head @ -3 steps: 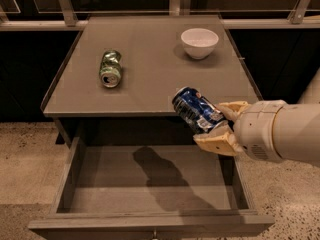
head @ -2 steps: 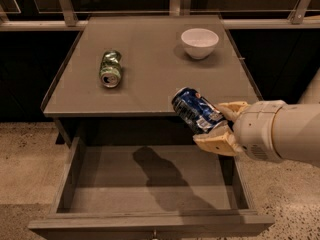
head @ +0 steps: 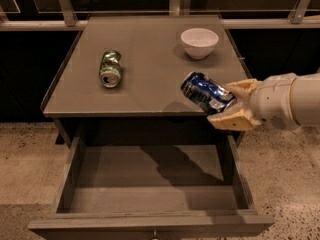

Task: Pick pepsi can from top drawer and place on counter

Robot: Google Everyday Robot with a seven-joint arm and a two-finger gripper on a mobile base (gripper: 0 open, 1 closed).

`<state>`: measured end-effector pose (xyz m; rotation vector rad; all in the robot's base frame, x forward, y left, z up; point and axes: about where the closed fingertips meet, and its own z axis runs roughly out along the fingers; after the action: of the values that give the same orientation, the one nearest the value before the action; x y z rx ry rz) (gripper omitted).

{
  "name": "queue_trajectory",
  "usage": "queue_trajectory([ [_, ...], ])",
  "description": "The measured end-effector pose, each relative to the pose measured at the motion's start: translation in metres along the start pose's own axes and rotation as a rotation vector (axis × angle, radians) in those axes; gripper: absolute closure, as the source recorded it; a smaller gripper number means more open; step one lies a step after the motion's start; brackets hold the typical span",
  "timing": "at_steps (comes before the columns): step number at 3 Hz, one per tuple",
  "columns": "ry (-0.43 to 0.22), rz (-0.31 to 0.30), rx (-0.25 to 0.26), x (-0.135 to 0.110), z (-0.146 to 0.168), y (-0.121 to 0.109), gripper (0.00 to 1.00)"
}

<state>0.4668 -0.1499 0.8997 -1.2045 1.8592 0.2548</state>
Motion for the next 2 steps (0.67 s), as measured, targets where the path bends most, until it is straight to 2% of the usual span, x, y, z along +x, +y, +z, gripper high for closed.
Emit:
queue_trajectory([
  [1,-0.055,-0.016,-0.028,0.01,0.002,-0.042,1.0],
  [2,-0.106,0.007,-0.022,0.026,0.013,-0.073,1.0],
])
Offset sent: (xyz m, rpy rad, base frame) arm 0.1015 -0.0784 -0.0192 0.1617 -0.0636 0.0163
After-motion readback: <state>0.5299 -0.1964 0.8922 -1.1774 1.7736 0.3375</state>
